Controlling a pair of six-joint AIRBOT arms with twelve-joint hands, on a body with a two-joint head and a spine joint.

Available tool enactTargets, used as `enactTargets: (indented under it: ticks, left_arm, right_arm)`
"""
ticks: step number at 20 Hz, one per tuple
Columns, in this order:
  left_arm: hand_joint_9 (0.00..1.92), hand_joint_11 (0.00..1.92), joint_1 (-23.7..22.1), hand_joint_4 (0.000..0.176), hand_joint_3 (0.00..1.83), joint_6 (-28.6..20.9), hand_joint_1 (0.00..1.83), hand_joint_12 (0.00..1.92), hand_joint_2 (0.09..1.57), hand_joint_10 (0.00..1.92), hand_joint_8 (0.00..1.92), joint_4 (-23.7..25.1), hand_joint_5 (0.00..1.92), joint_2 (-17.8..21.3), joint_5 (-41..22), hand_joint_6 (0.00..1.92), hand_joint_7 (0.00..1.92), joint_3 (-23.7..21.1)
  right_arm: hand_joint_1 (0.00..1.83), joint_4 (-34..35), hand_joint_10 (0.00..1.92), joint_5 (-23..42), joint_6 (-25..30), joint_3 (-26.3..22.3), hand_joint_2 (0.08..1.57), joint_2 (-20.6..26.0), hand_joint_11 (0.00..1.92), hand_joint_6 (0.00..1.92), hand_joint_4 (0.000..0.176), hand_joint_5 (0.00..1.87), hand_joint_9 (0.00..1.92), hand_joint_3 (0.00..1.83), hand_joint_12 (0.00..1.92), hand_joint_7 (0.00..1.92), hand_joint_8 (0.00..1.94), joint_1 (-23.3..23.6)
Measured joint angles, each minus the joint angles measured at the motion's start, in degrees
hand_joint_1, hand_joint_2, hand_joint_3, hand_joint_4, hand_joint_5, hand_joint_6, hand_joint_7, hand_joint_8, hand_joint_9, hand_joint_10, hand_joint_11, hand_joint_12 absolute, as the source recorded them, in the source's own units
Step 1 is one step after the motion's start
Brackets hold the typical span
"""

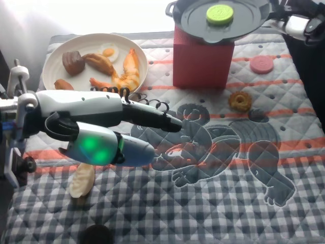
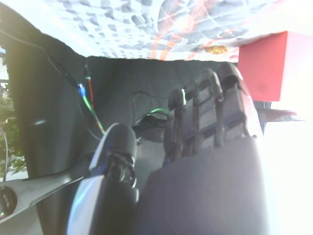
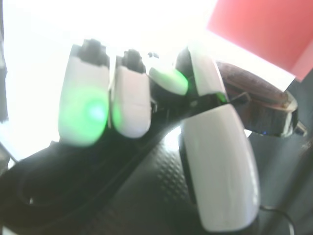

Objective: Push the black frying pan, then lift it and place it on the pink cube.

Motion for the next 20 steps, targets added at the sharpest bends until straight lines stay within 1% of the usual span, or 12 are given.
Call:
enactTargets:
  ticks: [2, 3, 4, 5, 11, 12, 13, 14, 15, 16, 18, 20]
  left_arm:
    - [0.18, 0.0, 0.0, 0.021, 0.01, 0.07, 0.26, 0.37, 1.45, 0.0, 0.01, 0.15, 0.23, -0.87, -0.74, 0.01, 0.16, 0.5]
    - [0.24, 0.0, 0.0, 0.005, 0.0, 0.02, 0.34, 0.6, 1.42, 0.02, 0.01, 0.28, 0.29, -1.22, -0.85, 0.02, 0.22, 0.72]
    - [0.26, 0.0, -0.02, 0.002, 0.0, 0.02, 0.4, 0.76, 1.41, 0.02, 0.01, 0.28, 0.33, -1.22, -0.81, 0.02, 0.25, 0.72]
    - [0.27, 0.0, -0.2, 0.0, 0.0, 0.02, 0.41, 0.82, 1.4, 0.02, 0.01, 0.26, 0.35, -1.22, -0.96, 0.02, 0.27, 0.72]
    - [0.26, 0.0, -0.2, 0.0, 0.01, 0.02, 0.36, 0.64, 1.41, 0.0, 0.0, 0.13, 0.37, -1.22, -1.18, 0.0, 0.27, 0.72]
    - [0.27, 0.0, -0.2, 0.002, 0.01, 0.02, 0.33, 0.68, 1.42, 0.01, 0.0, 0.11, 0.36, -1.22, -1.16, 0.0, 0.27, 0.72]
    - [0.28, 0.0, -0.2, 0.0, 0.01, 0.02, 0.34, 0.76, 1.43, 0.01, 0.0, -0.07, 0.37, -1.22, -1.18, 0.0, 0.28, 0.72]
    - [0.27, 0.0, -0.2, 0.0, 0.01, 0.02, 0.31, 0.76, 1.44, 0.01, 0.0, -0.17, 0.35, -1.22, -1.2, 0.0, 0.27, 0.72]
    - [0.3, 0.0, -0.17, 0.0, 0.0, 0.02, 0.4, 0.88, 1.41, 0.01, 0.01, -0.22, 0.37, -1.22, -1.18, 0.01, 0.29, 0.72]
    - [0.32, 0.0, -0.17, 0.0, 0.0, 0.02, 0.46, 0.98, 1.38, 0.02, 0.01, -0.22, 0.38, -1.22, -1.16, 0.01, 0.3, 0.72]
    - [0.33, 0.0, -0.17, 0.0, 0.0, 0.02, 0.58, 0.96, 1.33, 0.02, 0.01, -0.35, 0.42, -1.22, -1.22, 0.02, 0.33, 0.72]
    - [0.3, 0.0, -0.17, 0.0, 0.0, 0.02, 0.58, 0.83, 1.32, 0.01, 0.0, -0.31, 0.39, -1.22, -1.11, 0.0, 0.3, 0.72]
  right_arm:
    - [1.54, 0.5, 1.92, -2.21, 0.02, 2.01, 1.33, -1.73, 1.66, 1.92, 0.0, 1.37, 1.64, 0.0, 1.92, 1.56, 1.94, 0.35]
    - [1.48, 0.55, 1.92, -2.82, 0.02, 2.6, 1.34, -2.27, 1.65, 1.92, 0.001, 1.35, 1.63, 0.0, 1.92, 1.54, 1.94, 0.35]
    - [1.47, 0.55, 1.92, -3.52, 0.0, 3.17, 1.34, -2.89, 1.64, 1.92, 0.141, 1.35, 1.62, 0.0, 1.92, 1.53, 1.94, 0.39]
    - [1.52, 0.59, 1.92, -4.37, 0.0, 3.58, 1.32, -3.39, 1.66, 1.92, 0.169, 1.38, 1.63, 0.0, 1.92, 1.54, 1.94, 0.59]
    - [1.58, 0.44, 1.92, -5.73, 0.04, 3.96, 1.3, -4.81, 1.61, 1.92, 0.176, 1.36, 1.59, 0.0, 1.92, 1.51, 1.94, 0.59]
    - [1.44, 0.46, 1.92, -5.75, 0.04, 3.96, 1.31, -4.81, 1.47, 1.92, 0.176, 1.22, 1.42, 0.0, 1.92, 1.33, 1.94, 0.61]
    - [1.32, 0.48, 1.92, -5.95, 0.0, 3.93, 1.3, -4.76, 1.37, 1.92, 0.086, 1.03, 1.3, 0.0, 1.92, 1.17, 1.94, 0.61]
    - [1.09, 1.22, 1.92, -6.16, -1.38, 3.56, 1.4, -4.68, 0.97, 1.85, 0.0, 0.53, 0.84, 0.0, 1.92, 0.72, 1.74, 0.59]
    - [0.96, 4.5, 1.65, -6.12, -7.72, 1.73, 1.31, -4.44, 0.28, 1.46, 0.0, 0.1, 0.3, 0.0, 1.92, 0.24, 1.43, 0.61]
    - [0.92, 5.6, 1.45, -6.43, -10.36, 0.79, 1.25, -4.22, 0.05, 1.06, 0.0, 0.02, 0.13, 0.0, 1.85, 0.09, 1.18, 0.59]
    - [0.79, 5.64, 0.41, -6.95, -10.99, -0.55, 1.19, -3.91, 0.0, 0.09, 0.012, 0.0, 0.0, 0.0, 1.48, 0.0, 0.13, 0.59]
    - [0.71, 5.4, 0.04, -6.82, -11.04, -2.14, 1.17, -2.56, 0.0, 0.0, 0.0, 0.0, 0.0, 0.0, 1.16, 0.0, 0.0, 0.7]
